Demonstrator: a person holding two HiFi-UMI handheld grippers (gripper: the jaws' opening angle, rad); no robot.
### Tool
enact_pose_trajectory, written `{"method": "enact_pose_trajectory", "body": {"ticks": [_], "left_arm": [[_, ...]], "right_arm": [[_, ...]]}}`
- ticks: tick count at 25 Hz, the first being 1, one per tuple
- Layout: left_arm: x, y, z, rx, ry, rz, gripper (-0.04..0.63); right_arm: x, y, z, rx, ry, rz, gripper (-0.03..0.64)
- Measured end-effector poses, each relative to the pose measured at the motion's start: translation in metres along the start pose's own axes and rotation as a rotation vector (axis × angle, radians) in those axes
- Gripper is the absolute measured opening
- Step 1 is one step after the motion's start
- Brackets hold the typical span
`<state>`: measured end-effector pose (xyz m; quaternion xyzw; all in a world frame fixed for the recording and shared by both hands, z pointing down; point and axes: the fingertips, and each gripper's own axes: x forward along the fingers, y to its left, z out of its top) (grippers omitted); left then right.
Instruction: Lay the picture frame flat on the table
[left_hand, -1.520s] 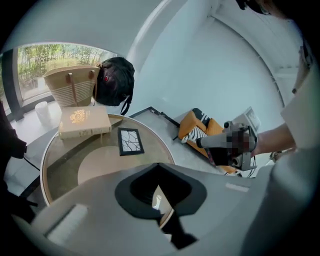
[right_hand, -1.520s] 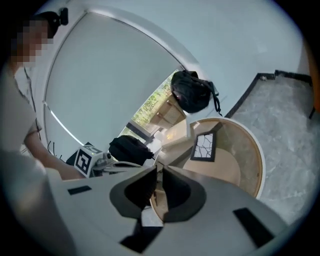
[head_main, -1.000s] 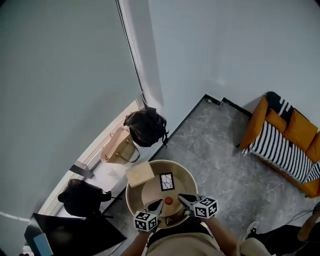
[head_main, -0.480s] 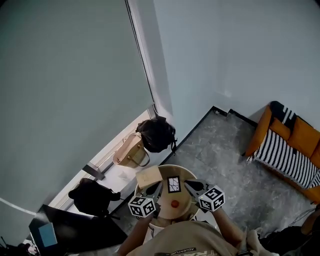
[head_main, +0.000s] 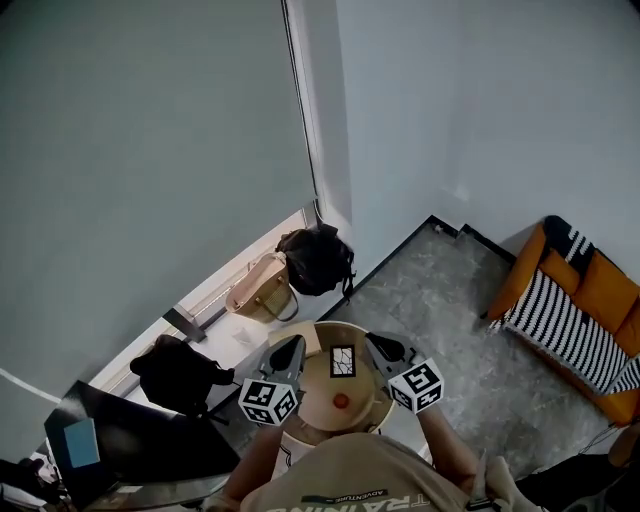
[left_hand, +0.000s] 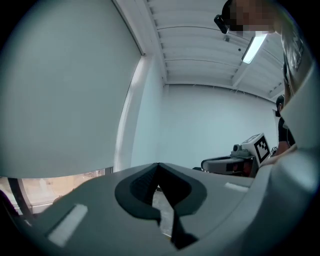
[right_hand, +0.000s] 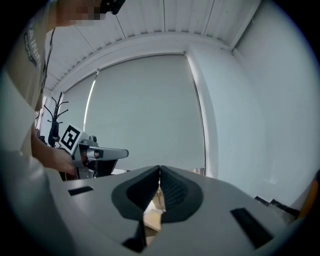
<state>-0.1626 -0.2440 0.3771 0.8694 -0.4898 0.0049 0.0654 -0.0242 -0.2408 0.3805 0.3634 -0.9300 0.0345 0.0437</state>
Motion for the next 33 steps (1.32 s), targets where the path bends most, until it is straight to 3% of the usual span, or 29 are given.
{"method": "enact_pose_trajectory", "body": {"ticks": [19,33], "left_arm": [[0.010,-0.004,-0.006,0.013,0.068,-0.035,0.006],[0.019,0.003,-0.001,0.036,0.060,-0.027,0.006]], "right_arm": [[0.004,0.001,0.017,0.019,-0.026,-0.001,0.006],[0.019,0.000,0.023,-0.015,-0.026,0.010,0.006]]}}
